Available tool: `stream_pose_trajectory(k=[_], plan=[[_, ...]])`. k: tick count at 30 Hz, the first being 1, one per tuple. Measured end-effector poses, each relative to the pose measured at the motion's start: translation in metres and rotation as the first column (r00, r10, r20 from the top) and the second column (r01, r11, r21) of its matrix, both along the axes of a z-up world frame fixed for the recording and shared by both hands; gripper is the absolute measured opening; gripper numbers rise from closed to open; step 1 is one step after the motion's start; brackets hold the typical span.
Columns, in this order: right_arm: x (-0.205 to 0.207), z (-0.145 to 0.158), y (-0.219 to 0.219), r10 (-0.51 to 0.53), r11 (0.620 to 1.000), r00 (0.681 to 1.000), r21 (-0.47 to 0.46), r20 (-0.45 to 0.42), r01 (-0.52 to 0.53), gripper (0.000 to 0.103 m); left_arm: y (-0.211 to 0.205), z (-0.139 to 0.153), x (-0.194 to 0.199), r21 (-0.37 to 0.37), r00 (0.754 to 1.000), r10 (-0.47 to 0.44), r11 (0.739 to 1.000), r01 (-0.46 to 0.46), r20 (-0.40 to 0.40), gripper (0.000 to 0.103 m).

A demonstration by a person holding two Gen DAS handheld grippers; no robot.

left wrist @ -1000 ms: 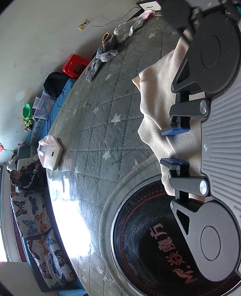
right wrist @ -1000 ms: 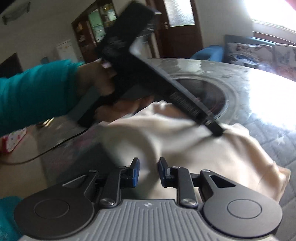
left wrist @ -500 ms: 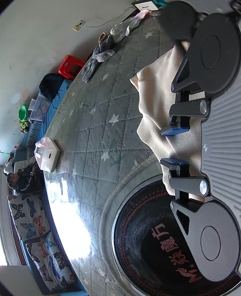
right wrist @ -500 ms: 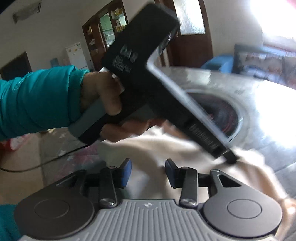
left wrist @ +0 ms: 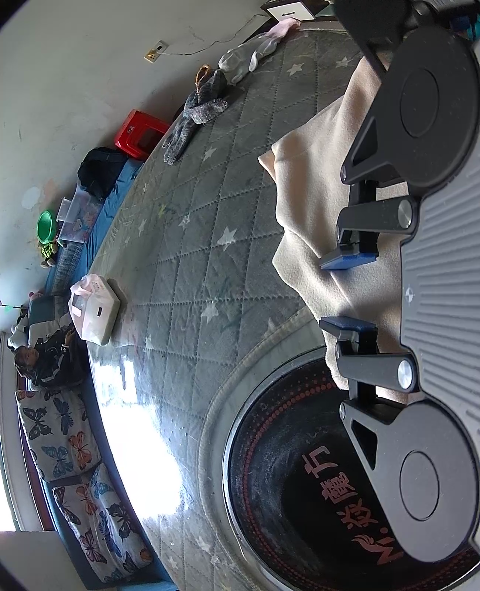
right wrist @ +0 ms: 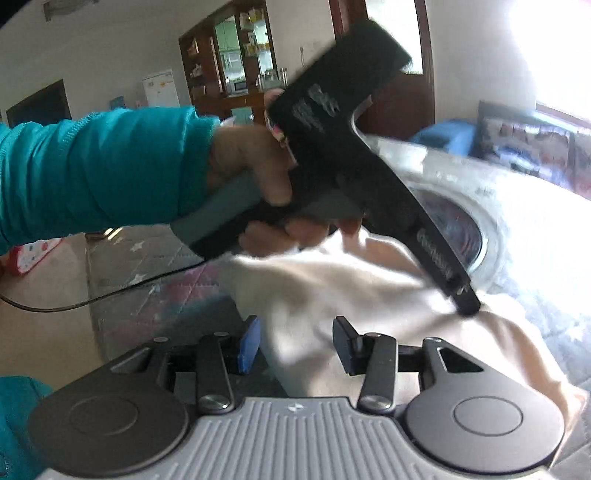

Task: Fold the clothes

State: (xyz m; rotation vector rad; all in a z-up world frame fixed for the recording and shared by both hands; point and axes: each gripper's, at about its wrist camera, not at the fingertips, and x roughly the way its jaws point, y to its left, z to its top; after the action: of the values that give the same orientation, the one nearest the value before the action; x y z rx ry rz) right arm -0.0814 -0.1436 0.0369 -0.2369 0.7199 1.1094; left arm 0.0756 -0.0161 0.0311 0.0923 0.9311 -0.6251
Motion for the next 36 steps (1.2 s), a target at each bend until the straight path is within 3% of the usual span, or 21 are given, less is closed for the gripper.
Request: stream_pose_trajectory(k=[3, 5, 10, 13, 16, 18, 21, 26, 30, 34, 36], plan=[[-0.019, -0.003, 0.003, 0.081, 0.996, 0.997, -0.030, 0.001, -0.081, 0.051, 0.001, 0.000, 0.000, -0.001, 1.000, -0.004, 1.000, 0.004, 0.000, 0.033], [-0.027, 0.003, 0.005, 0.120, 0.992, 0.992, -0.037, 0.029, -0.119, 0.049, 0.001, 0.000, 0.001, 0.000, 1.000, -0.009, 1.000, 0.009, -0.002, 0.033], [-0.010, 0.012, 0.024, 0.080, 0.997, 0.992, -0.020, 0.095, -0.078, 0.049, -0.001, 0.001, 0.002, 0.021, 1.000, -0.022, 1.000, 0.022, 0.001, 0.036], [0.003, 0.006, 0.037, 0.054, 0.999, 0.995, -0.010, 0.087, -0.053, 0.049, 0.000, 0.001, 0.002, 0.024, 1.000, -0.028, 0.999, 0.028, -0.001, 0.037], [0.001, -0.005, 0.050, 0.092, 0.996, 0.994, -0.026, 0.057, -0.091, 0.051, 0.000, 0.001, 0.003, 0.026, 0.999, -0.036, 0.999, 0.036, -0.001, 0.037], [-0.009, -0.008, 0.055, 0.137, 0.990, 0.989, -0.039, 0.059, -0.134, 0.059, 0.001, 0.002, 0.003, 0.027, 0.999, -0.037, 0.999, 0.037, 0.000, 0.038], [-0.021, -0.003, 0.057, 0.187, 0.981, 0.976, -0.068, 0.111, -0.180, 0.057, 0.001, 0.002, 0.002, 0.027, 0.999, -0.035, 0.999, 0.034, 0.003, 0.039], [-0.011, 0.004, 0.058, 0.129, 0.991, 0.981, -0.045, 0.146, -0.123, 0.057, 0.002, 0.003, 0.000, 0.027, 0.999, -0.031, 0.999, 0.031, 0.008, 0.039], [-0.020, -0.003, 0.070, 0.190, 0.982, 0.976, -0.041, 0.105, -0.186, 0.058, 0.004, 0.003, -0.001, 0.026, 1.000, -0.026, 0.999, 0.026, 0.012, 0.038], [-0.042, 0.002, 0.065, 0.251, 0.968, 0.960, -0.051, 0.122, -0.246, 0.058, 0.010, 0.005, -0.007, 0.013, 1.000, 0.001, 1.000, -0.001, 0.024, 0.038], [-0.044, 0.008, 0.055, 0.232, 0.973, 0.965, -0.045, 0.120, -0.228, 0.057, 0.016, 0.010, -0.014, 0.000, 0.999, 0.025, 1.000, -0.025, 0.041, 0.037]])
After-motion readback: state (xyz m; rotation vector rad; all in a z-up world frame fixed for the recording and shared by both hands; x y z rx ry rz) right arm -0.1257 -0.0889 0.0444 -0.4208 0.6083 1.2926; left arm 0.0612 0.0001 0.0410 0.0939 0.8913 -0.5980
